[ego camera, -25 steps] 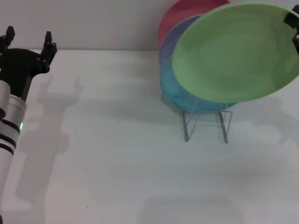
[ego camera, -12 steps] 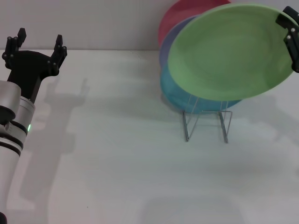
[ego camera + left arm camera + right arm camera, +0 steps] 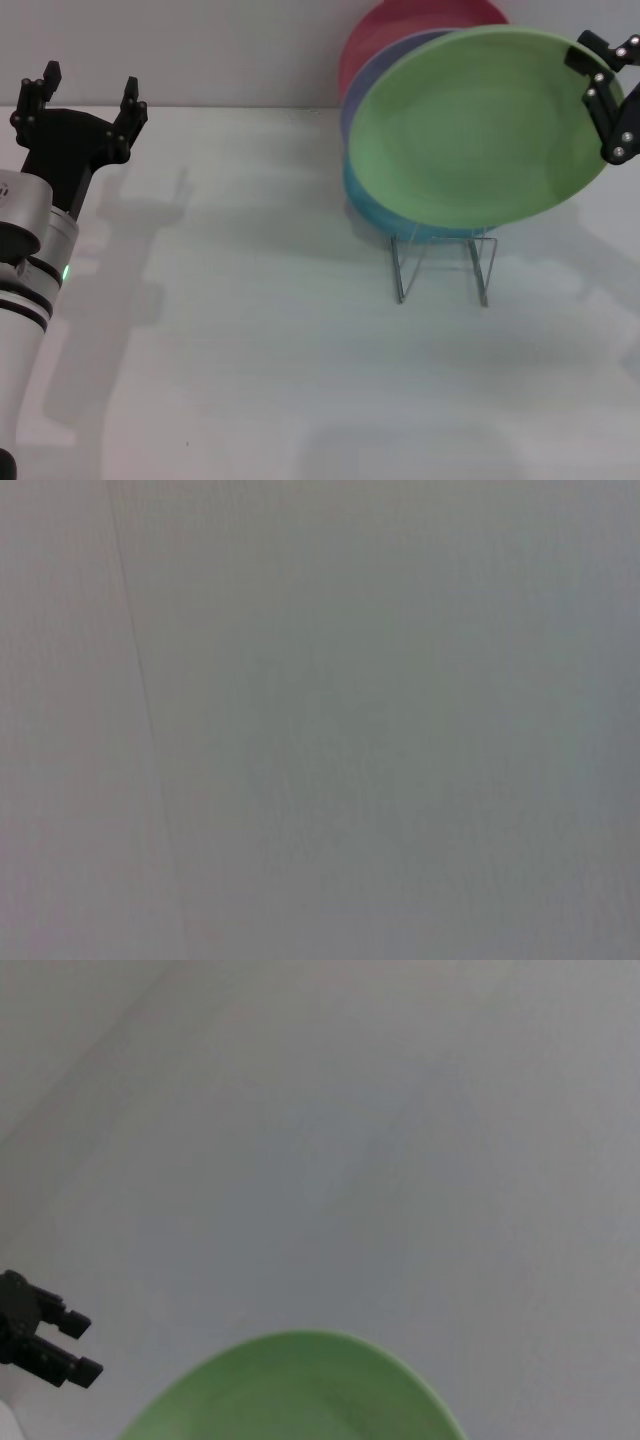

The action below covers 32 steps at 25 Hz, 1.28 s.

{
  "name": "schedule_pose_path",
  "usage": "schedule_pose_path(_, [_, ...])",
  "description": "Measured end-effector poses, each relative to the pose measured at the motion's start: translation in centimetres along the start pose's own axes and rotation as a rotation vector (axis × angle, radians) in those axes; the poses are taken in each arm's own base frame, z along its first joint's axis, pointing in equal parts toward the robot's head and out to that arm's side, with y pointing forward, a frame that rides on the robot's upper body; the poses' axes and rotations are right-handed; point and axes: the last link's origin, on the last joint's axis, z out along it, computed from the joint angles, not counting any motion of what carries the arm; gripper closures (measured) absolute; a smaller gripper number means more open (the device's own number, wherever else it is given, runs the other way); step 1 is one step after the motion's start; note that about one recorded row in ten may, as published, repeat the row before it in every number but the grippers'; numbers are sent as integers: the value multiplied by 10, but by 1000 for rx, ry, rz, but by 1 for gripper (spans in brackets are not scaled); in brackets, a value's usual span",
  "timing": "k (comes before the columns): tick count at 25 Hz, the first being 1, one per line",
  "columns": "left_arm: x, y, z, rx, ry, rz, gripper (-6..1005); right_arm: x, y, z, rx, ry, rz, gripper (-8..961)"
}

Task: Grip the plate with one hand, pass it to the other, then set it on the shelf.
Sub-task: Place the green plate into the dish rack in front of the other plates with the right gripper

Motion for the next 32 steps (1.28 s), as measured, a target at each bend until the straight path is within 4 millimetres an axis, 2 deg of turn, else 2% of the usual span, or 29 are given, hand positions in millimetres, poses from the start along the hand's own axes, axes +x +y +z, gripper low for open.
schedule_pose_path(20, [-4, 2, 1, -17, -11, 18, 172, 23, 21, 3, -26, 76, 56, 909])
schedule_pose_path(32, [-3, 7, 7, -39, -7, 34, 172, 33, 40, -5, 2, 109, 82, 823])
